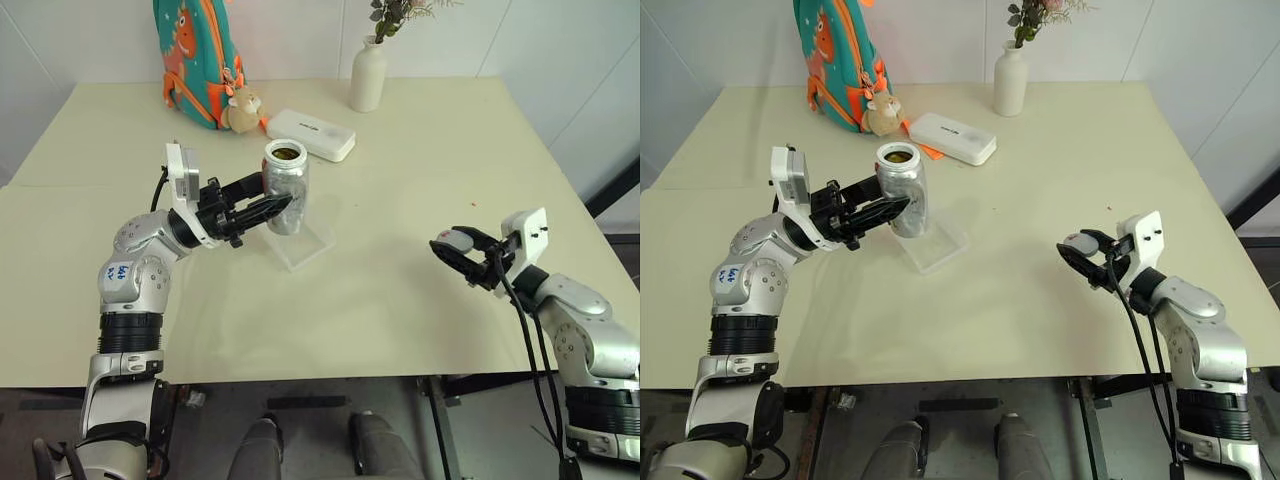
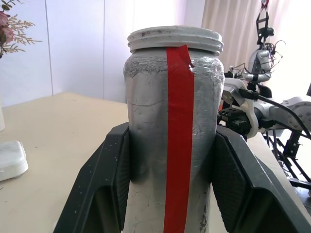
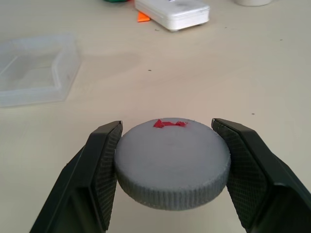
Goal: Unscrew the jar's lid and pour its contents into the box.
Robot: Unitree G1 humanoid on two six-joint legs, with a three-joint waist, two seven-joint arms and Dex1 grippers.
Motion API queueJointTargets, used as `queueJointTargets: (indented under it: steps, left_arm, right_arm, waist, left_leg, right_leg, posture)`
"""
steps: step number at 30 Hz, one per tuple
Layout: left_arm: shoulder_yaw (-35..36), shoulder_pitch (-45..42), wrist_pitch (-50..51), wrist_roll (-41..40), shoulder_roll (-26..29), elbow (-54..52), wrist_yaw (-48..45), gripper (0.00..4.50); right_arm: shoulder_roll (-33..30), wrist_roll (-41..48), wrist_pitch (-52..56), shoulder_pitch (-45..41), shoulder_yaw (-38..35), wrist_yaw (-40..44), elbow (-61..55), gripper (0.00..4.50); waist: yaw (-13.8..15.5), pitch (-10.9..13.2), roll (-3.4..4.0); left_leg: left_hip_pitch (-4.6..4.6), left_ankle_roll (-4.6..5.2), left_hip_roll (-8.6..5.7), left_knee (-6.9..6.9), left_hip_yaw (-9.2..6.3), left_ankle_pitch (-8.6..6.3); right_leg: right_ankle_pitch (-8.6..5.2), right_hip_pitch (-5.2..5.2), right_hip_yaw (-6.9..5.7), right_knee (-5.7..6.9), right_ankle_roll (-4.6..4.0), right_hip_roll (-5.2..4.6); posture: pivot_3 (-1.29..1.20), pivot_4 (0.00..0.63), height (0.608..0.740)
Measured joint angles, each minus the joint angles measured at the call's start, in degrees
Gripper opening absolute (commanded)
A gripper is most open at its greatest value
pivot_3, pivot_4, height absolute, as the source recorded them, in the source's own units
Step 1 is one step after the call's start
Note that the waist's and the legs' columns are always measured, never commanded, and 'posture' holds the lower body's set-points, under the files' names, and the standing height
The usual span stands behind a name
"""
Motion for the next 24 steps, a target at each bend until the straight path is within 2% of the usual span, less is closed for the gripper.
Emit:
queueJointTargets:
  steps: [1, 7, 14, 17, 24]
  left_arm:
    - [0.07, -0.02, 0.21, -0.18, 0.00, 0.00, 0.18, 1.99]
    - [0.58, -0.17, 0.88, -0.54, 0.00, 0.06, 0.84, 1.99]
    - [1.35, -0.34, 1.18, -0.59, 0.02, 0.10, 1.50, 1.99]
    - [1.64, -0.40, 1.81, -0.81, 0.83, 0.29, 1.52, 1.99]
    - [2.33, -6.64, 0.95, -0.05, 6.60, 9.77, -2.56, 1.99]
  right_arm:
    - [0.50, -0.12, -0.52, 0.58, 0.03, -0.54, 0.77, 2.83]
    - [0.38, -0.57, -0.61, 1.10, 0.11, -0.75, 2.38, 4.44]
    - [-2.22, -0.14, -0.01, -2.02, 0.10, 0.08, 2.41, 4.48]
    - [-3.42, 3.11, 3.57, -5.11, 0.81, 2.24, -1.92, 4.48]
    - [-8.11, 10.81, 13.96, -16.76, 10.82, 11.43, -15.23, 4.48]
  waist:
    - [0.10, 0.00, 0.00]
    - [0.26, 0.00, 0.00]
    - [0.17, 0.00, 0.00]
    - [0.05, 0.00, 0.01]
    - [0.22, 0.02, 0.04]
  left_leg:
    - [-0.01, 0.00, -0.02, 0.01, 0.00, 0.01]
    - [-0.03, 0.00, -0.05, 0.03, -0.01, 0.02]
    - [-0.03, 0.00, -0.05, 0.03, 0.00, 0.02]
    - [-0.03, 0.00, -0.02, 0.00, -0.01, 0.03]
    - [-0.06, -0.01, -0.04, -0.01, -0.10, 0.03]
  right_leg:
    - [0.03, 0.01, 0.01, -0.02, 0.02, -0.02]
    - [0.06, 0.03, 0.02, -0.06, 0.08, -0.05]
    - [0.06, 0.02, 0.03, -0.05, 0.08, -0.05]
    - [0.06, -0.01, 0.02, -0.04, 0.08, -0.02]
    - [0.06, 0.04, -0.08, -0.18, 0.08, -0.05]
  posture:
    - [0.00, 0.150, 0.740]
    - [0.00, 0.150, 0.740]
    - [0.00, 0.150, 0.740]
    - [0.00, 0.150, 0.740]
    - [0.00, 0.150, 0.740]
